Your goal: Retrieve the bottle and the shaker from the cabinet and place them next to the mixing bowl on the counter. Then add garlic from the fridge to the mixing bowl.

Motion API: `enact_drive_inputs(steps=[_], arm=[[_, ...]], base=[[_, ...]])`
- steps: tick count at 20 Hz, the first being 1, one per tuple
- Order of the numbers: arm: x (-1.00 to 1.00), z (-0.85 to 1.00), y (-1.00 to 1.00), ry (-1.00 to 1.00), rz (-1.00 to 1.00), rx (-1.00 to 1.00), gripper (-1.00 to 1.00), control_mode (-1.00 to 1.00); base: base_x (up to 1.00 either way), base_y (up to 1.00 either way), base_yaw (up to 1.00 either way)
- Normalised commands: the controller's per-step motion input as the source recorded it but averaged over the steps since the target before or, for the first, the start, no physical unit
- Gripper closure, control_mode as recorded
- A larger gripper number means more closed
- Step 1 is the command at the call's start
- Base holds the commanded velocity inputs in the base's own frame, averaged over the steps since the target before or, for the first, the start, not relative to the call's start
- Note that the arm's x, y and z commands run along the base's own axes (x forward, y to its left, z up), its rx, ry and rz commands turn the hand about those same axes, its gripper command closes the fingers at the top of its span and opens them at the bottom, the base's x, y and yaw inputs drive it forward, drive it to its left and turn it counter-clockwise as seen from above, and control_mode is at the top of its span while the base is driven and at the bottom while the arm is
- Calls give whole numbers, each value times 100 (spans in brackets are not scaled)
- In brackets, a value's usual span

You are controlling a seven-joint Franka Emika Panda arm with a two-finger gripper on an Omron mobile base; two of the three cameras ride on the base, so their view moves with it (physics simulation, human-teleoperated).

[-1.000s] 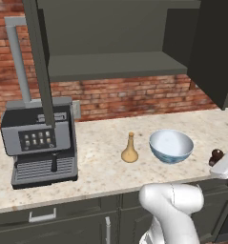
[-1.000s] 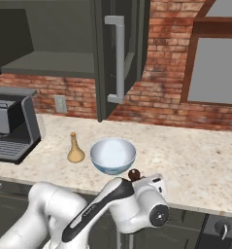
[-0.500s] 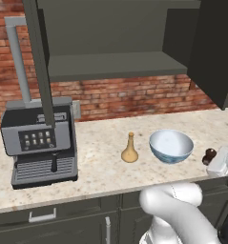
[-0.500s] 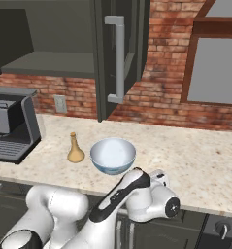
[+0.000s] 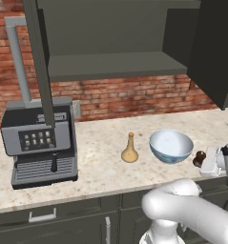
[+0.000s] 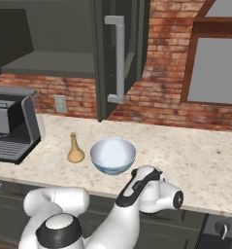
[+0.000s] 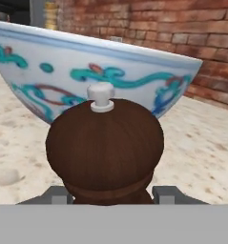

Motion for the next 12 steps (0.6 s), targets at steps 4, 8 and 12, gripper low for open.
enact_drive_inputs(steps=[4, 8, 12], arm=[[46, -28, -24, 0, 12, 0, 100, -100], [47, -29, -24, 0, 8, 0, 100, -100], [41, -30, -12, 0, 7, 0, 100, -100]], base=[[0, 0, 0], [0, 0, 0], [0, 0, 0]])
